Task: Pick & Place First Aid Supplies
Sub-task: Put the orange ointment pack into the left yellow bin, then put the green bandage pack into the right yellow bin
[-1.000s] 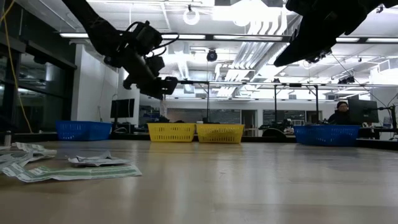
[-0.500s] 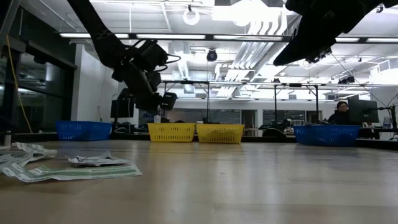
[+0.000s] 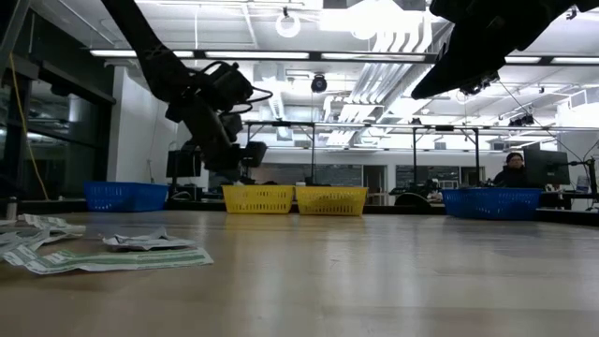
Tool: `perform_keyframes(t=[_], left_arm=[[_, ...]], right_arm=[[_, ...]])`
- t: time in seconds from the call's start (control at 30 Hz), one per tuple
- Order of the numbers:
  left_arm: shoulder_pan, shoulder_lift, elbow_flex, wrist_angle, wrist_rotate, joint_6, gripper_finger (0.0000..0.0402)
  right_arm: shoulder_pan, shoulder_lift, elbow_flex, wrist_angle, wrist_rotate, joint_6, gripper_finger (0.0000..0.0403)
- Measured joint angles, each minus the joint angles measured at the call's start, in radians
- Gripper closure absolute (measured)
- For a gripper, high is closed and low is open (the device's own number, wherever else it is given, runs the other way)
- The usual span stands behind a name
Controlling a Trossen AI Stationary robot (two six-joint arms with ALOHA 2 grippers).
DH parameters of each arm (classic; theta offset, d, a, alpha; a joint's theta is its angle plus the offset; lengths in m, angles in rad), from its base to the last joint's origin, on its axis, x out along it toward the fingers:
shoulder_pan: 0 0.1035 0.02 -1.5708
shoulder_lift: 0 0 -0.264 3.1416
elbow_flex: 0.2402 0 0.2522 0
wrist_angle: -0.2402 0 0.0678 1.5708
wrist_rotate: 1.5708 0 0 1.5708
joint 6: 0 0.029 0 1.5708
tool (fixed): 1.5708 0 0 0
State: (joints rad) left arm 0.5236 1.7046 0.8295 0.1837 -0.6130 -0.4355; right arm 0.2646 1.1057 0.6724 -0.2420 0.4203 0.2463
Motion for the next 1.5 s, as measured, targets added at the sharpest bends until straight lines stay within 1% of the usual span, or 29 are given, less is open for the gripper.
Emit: perform_keyframes(t=[0.13, 0.2, 0.3, 0.5, 0.6, 0.67, 0.73, 0.83, 0.9, 1.0, 1.1, 1.2, 1.27, 1.4, 1.5], left_arm=[[0.0, 0.0, 0.0, -0.005, 0.001, 0.0, 0.0398], [0.0, 0.0, 0.0, -0.005, 0.001, 0.001, 0.0388], [0.0, 0.0, 0.002, -0.008, 0.002, 0.012, 0.0358], [0.0, -0.005, 0.039, -0.049, 0.004, 0.046, 0.0283], [-0.003, -0.036, 0.068, -0.081, 0.015, 0.091, 0.0261], [-0.008, -0.069, 0.086, -0.133, 0.056, 0.129, 0.0256], [-0.016, -0.109, 0.095, -0.23, 0.12, 0.17, 0.0256], [-0.038, -0.171, 0.101, -0.411, 0.204, 0.209, 0.026], [-0.062, -0.212, 0.101, -0.547, 0.217, 0.209, 0.0263], [-0.106, -0.269, 0.091, -0.722, 0.221, 0.154, 0.0266], [-0.164, -0.325, 0.078, -0.831, 0.23, 0.072, 0.0266], [-0.231, -0.365, 0.071, -0.965, 0.246, -0.041, 0.0266], [-0.277, -0.387, 0.063, -1.05, 0.274, -0.116, 0.0266], [-0.363, -0.401, 0.034, -1.123, 0.353, -0.241, 0.0266], [-0.406, -0.401, -0.001, -1.127, 0.417, -0.298, 0.0266]], right_arm=[[0.0, 0.0, 0.0, 0.0, -0.003, 0.0, 0.0386], [0.0, 0.0, 0.0, 0.0, -0.003, 0.004, 0.0386], [0.0, 0.0, 0.0, 0.0, -0.004, 0.006, 0.0386], [0.0, 0.0, 0.0, 0.0, -0.008, 0.008, 0.0386], [0.0, 0.0, 0.0, 0.0, -0.008, 0.009, 0.0386], [0.0, 0.0, 0.0, 0.0, -0.008, 0.011, 0.0386], [0.0, 0.0, 0.0, -0.001, -0.009, 0.011, 0.0386], [0.0, 0.0, 0.0, -0.005, -0.01, 0.01, 0.0386], [0.0, 0.0, 0.0, -0.007, -0.01, 0.009, 0.0386], [0.0, 0.0, 0.0, -0.009, -0.01, 0.008, 0.0386], [0.0, 0.0, 0.0, -0.009, -0.011, 0.005, 0.0386], [0.0, 0.0, 0.0, -0.01, -0.01, 0.006, 0.0386], [0.0, 0.0, 0.0, -0.01, -0.013, 0.007, 0.0386], [0.0, 0.0, 0.0, -0.009, -0.02, 0.014, 0.0386], [0.0, 0.0, 0.0, -0.009, -0.029, 0.015, 0.0386]])
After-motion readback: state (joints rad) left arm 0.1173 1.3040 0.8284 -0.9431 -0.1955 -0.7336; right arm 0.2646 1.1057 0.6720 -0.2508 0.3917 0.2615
